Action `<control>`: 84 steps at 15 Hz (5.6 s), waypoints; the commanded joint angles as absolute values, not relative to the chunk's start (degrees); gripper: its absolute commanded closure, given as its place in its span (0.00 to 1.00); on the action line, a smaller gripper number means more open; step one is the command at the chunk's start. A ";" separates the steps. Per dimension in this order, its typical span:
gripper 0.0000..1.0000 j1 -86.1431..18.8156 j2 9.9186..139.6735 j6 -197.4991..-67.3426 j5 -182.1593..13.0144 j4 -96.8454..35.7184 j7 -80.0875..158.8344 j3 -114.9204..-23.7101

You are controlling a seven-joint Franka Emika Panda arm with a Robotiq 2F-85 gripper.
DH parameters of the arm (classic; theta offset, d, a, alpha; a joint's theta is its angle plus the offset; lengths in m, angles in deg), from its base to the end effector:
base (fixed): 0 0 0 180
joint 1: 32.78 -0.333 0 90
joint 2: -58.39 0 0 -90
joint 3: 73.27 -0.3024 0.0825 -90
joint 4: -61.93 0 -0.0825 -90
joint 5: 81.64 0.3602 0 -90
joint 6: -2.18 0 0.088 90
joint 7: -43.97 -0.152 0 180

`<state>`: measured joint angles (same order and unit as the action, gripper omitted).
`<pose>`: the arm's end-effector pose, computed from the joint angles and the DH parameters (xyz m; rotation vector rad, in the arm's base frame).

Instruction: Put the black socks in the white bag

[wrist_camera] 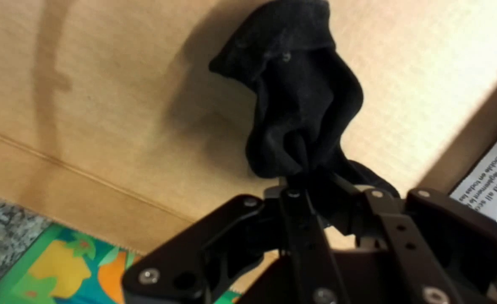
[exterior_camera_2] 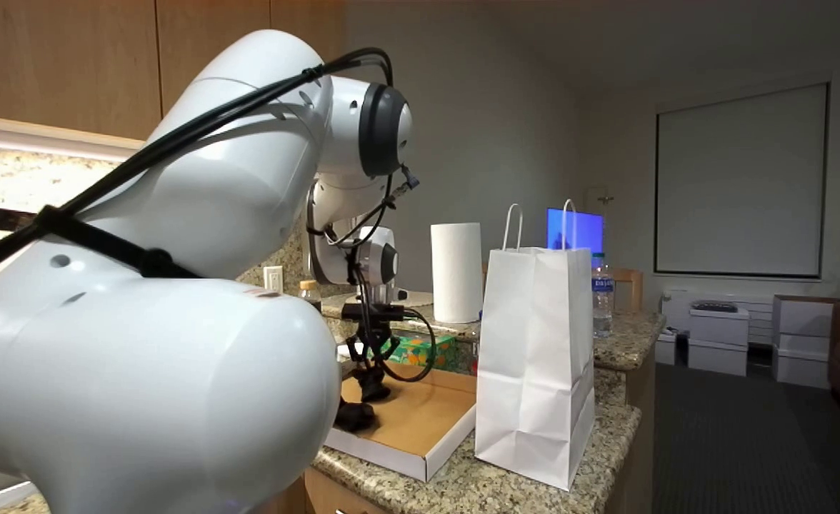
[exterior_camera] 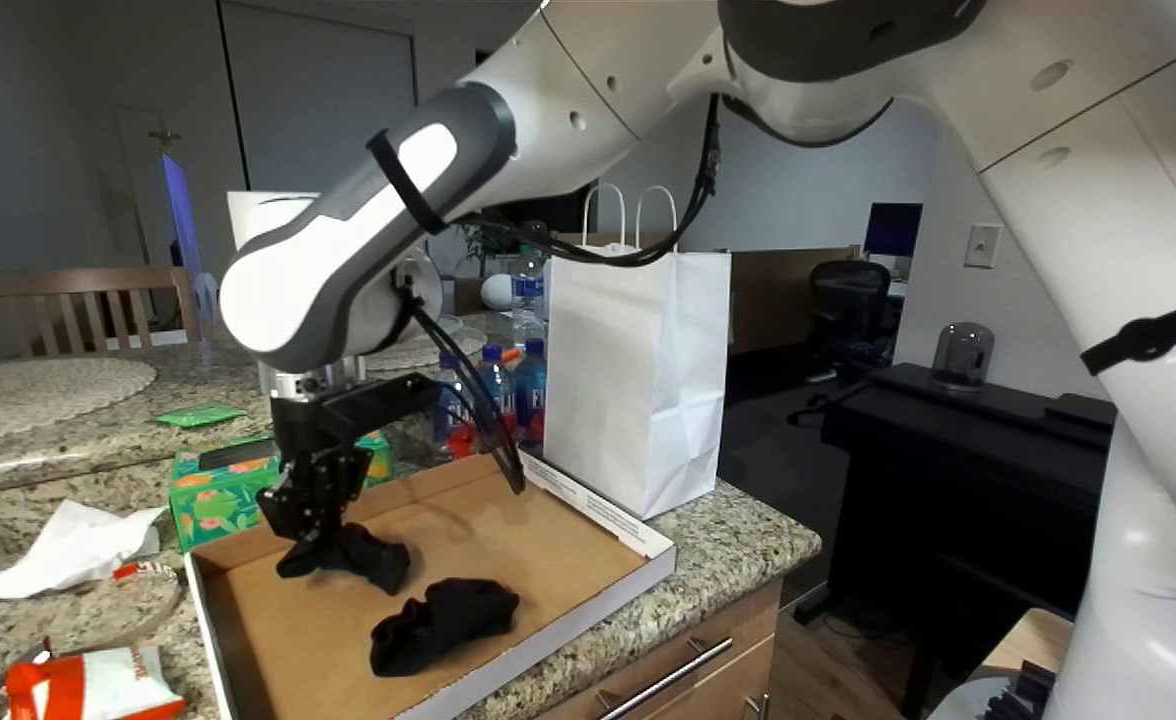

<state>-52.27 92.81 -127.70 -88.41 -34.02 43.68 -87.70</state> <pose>0.5546 0.3495 0.2228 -2.9431 -0.9413 0.0040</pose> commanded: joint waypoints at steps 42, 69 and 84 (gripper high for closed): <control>0.92 -29.70 46.15 -110.38 -79.75 -42.00 24.37 -69.92; 0.00 -38.67 43.78 -110.20 -81.56 -44.68 33.33 -81.73; 0.00 -48.01 70.74 -131.08 -89.40 -53.85 41.27 -88.17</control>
